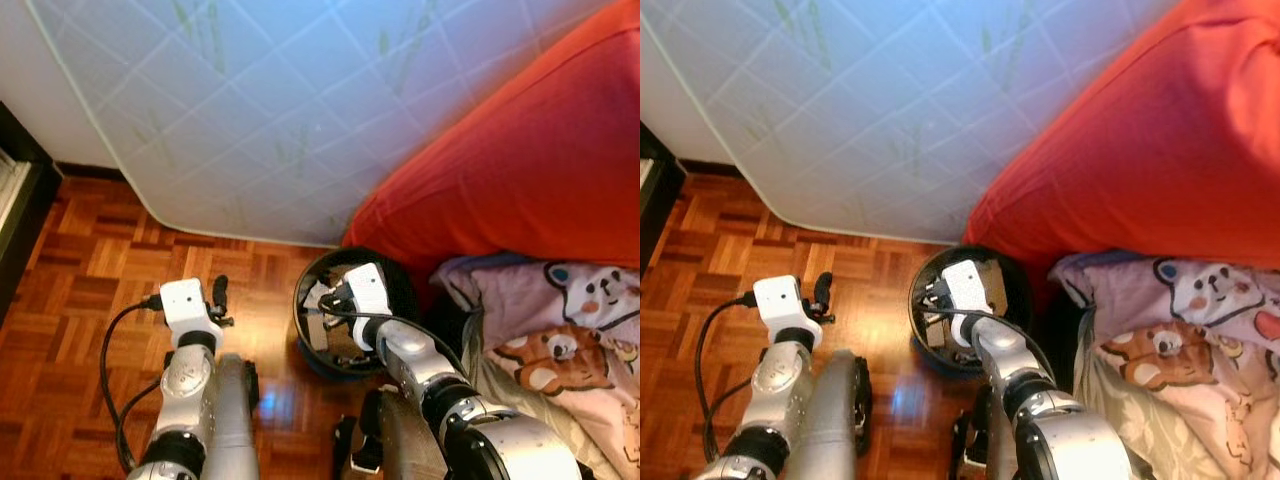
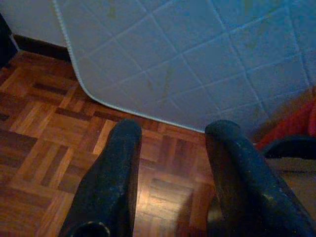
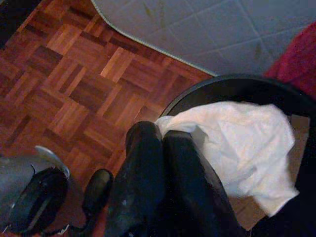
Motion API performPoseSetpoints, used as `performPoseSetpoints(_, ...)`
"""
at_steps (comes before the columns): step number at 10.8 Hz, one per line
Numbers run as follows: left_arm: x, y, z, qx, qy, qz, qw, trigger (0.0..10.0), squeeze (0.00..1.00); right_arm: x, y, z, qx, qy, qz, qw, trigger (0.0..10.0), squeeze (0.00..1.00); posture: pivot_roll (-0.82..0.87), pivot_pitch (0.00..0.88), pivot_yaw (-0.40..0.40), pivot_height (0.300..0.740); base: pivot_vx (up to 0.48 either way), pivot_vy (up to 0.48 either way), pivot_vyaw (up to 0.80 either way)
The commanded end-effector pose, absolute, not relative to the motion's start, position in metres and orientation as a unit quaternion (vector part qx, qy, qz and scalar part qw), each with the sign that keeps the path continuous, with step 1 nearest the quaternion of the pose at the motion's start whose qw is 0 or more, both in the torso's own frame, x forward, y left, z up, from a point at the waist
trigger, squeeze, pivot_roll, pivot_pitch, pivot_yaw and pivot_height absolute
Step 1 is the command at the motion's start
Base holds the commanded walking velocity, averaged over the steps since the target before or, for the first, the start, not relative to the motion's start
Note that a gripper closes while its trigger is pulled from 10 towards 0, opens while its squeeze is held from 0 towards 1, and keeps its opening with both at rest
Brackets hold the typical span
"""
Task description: Clean up the room
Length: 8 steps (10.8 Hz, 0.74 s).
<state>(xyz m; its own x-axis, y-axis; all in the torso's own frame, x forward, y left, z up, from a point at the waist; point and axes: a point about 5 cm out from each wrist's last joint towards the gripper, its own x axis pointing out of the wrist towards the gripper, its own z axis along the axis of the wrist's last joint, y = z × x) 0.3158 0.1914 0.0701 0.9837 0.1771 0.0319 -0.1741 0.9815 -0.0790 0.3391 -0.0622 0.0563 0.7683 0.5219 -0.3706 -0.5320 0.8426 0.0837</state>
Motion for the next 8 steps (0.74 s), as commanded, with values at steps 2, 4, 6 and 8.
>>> performPoseSetpoints(2,0.3077,0.1890,0.0600,-0.040,0.003,0.092,0.995,10.0,0.00,0.3312,-0.0624,0.0449,-0.002,0.220,0.281,0.934,10.0,0.76,0.35,0.415,-0.156,0.629,0.000,0.000,0.00)
performPoseSetpoints(4,0.3067,0.1884,0.0601,-0.040,0.006,0.092,0.995,10.0,0.00,0.3306,-0.0611,0.0444,-0.004,0.221,0.282,0.934,10.0,0.82,0.35,0.417,-0.157,0.629,0.000,0.000,0.00)
performPoseSetpoints(6,0.3059,0.1896,0.0605,-0.041,0.008,0.094,0.995,10.0,0.00,0.3303,-0.0612,0.0439,-0.007,0.222,0.282,0.933,10.0,1.00,0.34,0.421,-0.154,0.629,0.000,0.000,0.00)
performPoseSetpoints(8,0.3064,0.1903,0.0616,-0.040,0.009,0.093,0.995,10.0,0.00,0.3303,-0.0621,0.0436,-0.007,0.222,0.279,0.934,10.0,1.00,0.35,0.421,-0.153,0.629,0.000,0.000,0.00)
